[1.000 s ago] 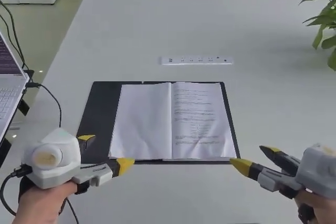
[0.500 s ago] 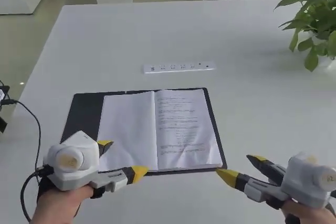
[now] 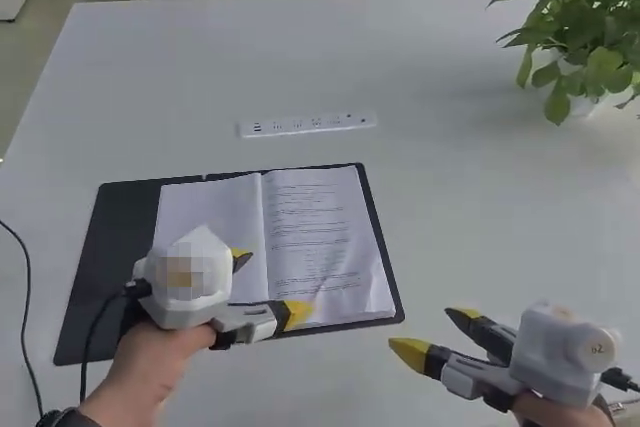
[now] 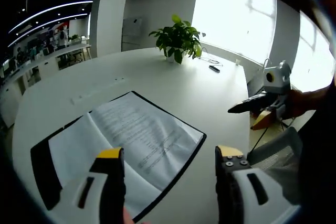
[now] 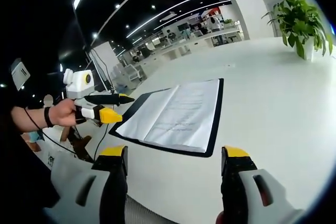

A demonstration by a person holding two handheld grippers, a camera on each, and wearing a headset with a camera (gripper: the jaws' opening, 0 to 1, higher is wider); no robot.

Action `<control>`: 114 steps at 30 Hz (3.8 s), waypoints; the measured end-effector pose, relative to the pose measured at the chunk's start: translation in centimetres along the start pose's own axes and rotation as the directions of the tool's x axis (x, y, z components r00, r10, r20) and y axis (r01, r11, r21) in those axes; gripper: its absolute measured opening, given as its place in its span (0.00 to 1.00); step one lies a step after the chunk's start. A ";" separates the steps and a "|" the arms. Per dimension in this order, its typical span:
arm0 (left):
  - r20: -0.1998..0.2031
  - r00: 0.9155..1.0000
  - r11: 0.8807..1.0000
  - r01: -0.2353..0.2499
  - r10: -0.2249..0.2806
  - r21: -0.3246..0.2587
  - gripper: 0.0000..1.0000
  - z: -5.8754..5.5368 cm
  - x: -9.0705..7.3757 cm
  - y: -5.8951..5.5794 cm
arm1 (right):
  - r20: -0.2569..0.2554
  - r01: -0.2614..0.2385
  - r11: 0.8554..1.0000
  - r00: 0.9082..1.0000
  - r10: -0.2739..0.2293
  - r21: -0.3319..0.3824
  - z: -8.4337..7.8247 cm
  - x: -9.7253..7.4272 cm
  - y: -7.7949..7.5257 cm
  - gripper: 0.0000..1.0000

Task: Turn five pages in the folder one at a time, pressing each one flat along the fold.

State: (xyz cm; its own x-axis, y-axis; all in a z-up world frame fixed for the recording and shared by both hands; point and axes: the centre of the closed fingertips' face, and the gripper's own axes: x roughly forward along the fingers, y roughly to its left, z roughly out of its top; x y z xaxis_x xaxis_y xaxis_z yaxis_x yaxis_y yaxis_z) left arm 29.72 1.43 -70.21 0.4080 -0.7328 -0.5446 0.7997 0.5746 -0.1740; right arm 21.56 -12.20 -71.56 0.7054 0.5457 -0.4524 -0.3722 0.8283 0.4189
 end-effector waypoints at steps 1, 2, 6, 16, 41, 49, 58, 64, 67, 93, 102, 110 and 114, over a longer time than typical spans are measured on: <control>-0.009 1.000 1.000 0.019 -0.019 0.005 0.70 0.1 0.9 -0.4 | -0.003 0.002 1.000 1.000 -0.002 0.002 0.0 0.0 -0.1 0.73; -0.012 1.000 1.000 0.027 -0.027 0.010 0.70 0.3 1.3 -0.6 | -0.004 0.003 1.000 1.000 -0.003 0.003 0.0 0.0 -0.1 0.73; -0.006 0.999 0.998 0.053 -0.052 0.016 0.68 0.9 4.0 -1.2 | -0.010 0.002 1.000 1.000 -0.002 0.017 -0.3 -0.2 -0.5 0.72; -0.063 0.995 0.997 0.072 -0.071 0.009 0.68 -0.4 9.8 -2.1 | -0.029 -0.007 0.998 1.000 0.009 0.059 -1.8 -0.8 -1.1 0.71; -0.191 0.981 0.981 0.007 0.031 0.193 0.64 -3.9 14.5 -2.0 | -0.076 -0.075 0.994 0.994 0.080 0.076 -2.3 0.8 -0.7 0.66; -0.182 0.982 0.985 -0.016 0.048 0.171 0.58 -3.7 14.5 -1.6 | -0.061 -0.088 0.992 0.994 0.093 0.086 -1.4 1.3 -1.4 0.64; -0.178 0.982 0.988 -0.029 0.056 0.151 0.55 -3.7 14.5 -1.3 | -0.023 -0.113 0.984 0.993 0.117 0.136 0.6 3.9 -2.8 0.60; -0.173 0.983 0.988 -0.037 0.063 0.148 0.54 -3.6 14.5 -1.2 | 0.003 -0.148 0.969 0.989 0.150 0.197 2.5 7.6 -3.7 0.54; -0.172 0.983 0.989 -0.037 0.062 0.143 0.54 -3.6 14.5 -1.2 | 0.012 -0.164 0.963 0.986 0.166 0.215 3.1 9.2 -4.0 0.53; -0.177 0.984 0.996 -0.006 0.022 0.088 0.64 -3.3 12.9 -2.3 | 0.046 -0.212 0.836 0.974 0.220 0.506 3.1 12.9 -5.5 0.00; -0.146 0.989 0.992 -0.016 0.034 0.124 0.69 -2.5 11.1 -2.8 | 0.070 -0.229 0.820 0.972 0.226 0.524 4.2 12.5 -4.8 0.00; -0.119 0.991 0.992 -0.042 0.057 0.123 0.69 -2.0 10.0 -2.9 | 0.095 -0.249 0.803 0.967 0.235 0.541 5.5 13.0 -4.0 0.00; -0.099 0.992 0.991 -0.067 0.079 0.117 0.69 -1.7 9.3 -2.6 | 0.100 -0.264 0.807 0.963 0.249 0.529 6.1 13.3 -3.4 0.00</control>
State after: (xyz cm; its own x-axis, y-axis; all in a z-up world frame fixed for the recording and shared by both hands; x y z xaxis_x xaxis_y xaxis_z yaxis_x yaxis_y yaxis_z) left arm 30.68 -6.23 -76.24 0.4241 -0.6455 -0.6351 0.8165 0.5759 -0.0401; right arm 35.92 -8.51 -74.22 0.6475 0.7190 -0.2524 -0.1670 0.4571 0.8736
